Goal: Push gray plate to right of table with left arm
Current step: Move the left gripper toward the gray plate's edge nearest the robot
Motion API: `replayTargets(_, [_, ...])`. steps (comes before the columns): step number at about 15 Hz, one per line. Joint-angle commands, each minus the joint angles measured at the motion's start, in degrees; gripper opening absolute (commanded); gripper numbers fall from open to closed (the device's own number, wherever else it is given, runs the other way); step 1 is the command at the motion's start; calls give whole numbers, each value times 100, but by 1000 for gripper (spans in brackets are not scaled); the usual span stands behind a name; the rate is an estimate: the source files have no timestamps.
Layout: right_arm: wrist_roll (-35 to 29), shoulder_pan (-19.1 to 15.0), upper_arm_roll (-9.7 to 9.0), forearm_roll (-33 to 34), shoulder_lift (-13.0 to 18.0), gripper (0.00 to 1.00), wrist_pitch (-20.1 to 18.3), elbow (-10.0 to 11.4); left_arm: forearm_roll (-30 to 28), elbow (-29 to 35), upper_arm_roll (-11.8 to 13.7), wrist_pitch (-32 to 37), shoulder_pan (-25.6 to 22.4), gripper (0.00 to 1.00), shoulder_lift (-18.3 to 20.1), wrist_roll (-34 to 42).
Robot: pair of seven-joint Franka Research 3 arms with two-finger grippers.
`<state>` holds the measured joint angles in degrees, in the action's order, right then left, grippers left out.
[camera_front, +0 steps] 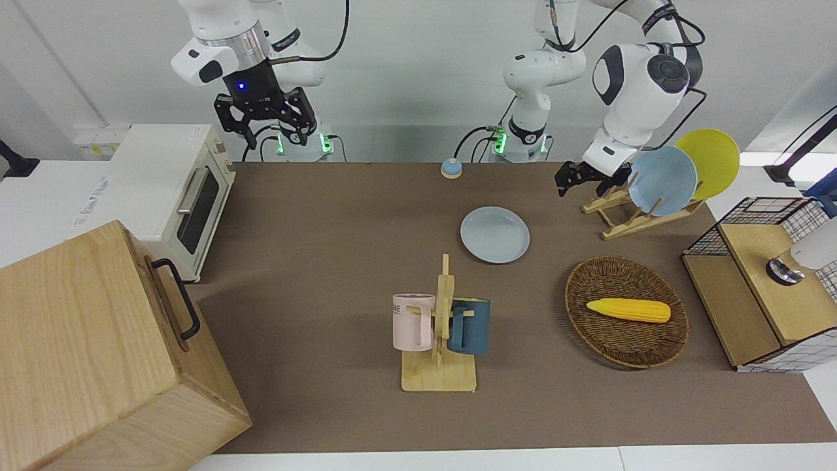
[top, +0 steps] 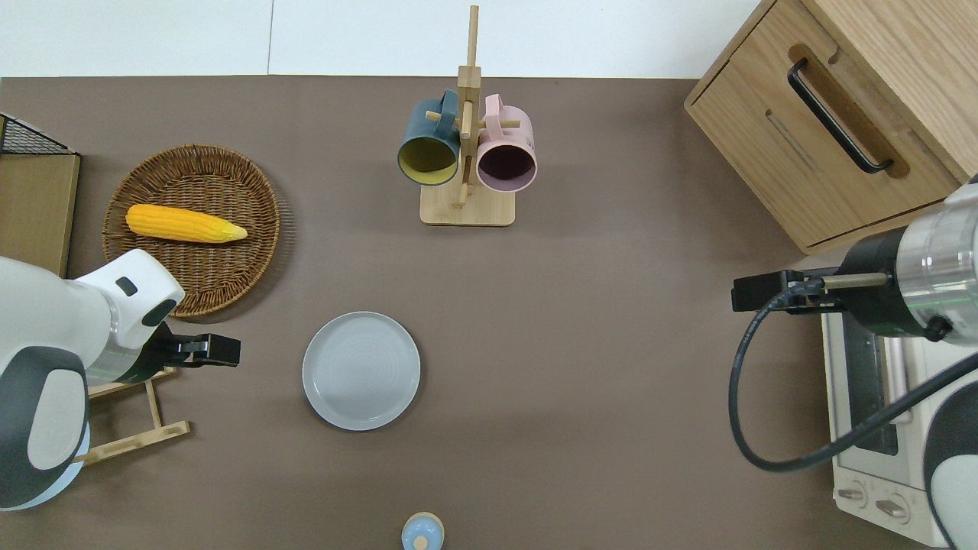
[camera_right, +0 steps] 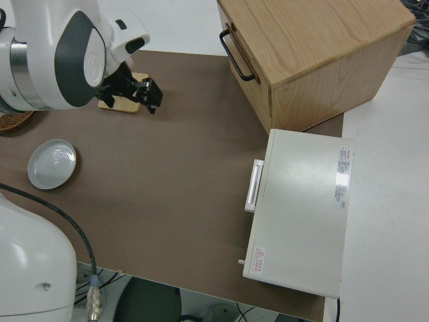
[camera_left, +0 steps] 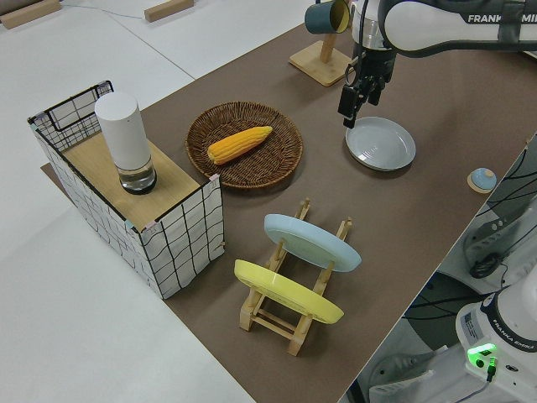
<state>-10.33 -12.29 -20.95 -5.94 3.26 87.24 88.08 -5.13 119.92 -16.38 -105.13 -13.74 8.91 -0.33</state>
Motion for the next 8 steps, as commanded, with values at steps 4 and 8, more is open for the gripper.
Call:
replayTargets(4, [-12, -37, -23, -92, -36, 996, -31, -81, -102, 426, 47, -341, 64, 993, 111, 50])
replayTargets(8, [-12, -37, -23, -92, -36, 996, -31, -81, -190, 699, 47, -701, 73, 991, 41, 68])
